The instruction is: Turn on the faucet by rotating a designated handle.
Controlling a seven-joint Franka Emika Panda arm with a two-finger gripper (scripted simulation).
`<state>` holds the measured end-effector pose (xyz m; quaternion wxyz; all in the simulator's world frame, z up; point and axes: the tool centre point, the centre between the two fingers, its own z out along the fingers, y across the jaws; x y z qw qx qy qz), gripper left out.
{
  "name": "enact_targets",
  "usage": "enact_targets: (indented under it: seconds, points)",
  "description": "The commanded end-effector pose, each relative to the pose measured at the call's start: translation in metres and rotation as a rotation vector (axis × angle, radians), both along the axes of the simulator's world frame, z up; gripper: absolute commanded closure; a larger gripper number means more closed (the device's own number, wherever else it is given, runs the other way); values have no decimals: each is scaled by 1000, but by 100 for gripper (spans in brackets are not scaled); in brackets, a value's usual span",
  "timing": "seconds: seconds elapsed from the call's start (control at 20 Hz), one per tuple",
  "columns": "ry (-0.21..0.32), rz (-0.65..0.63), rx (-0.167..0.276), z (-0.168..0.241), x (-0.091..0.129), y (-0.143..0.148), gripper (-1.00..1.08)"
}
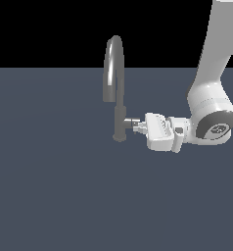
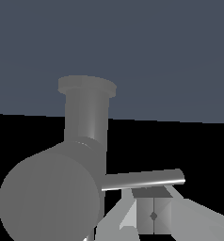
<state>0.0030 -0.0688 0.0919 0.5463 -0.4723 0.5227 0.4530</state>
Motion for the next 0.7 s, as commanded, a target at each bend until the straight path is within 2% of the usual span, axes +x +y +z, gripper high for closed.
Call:
enact_targets:
  seconds: [0.0, 0.4, 0.45, 0.5, 0.65]
  points:
    - [19, -3, -1, -17, -1, 0, 108]
    - [44, -5, -1, -52, 2, 0, 108]
    - [44, -5, -1, -52, 2, 0, 108]
    - [-8, 8, 9, -17, 10, -5, 108]
    - [2, 5, 7, -27, 14, -4, 108]
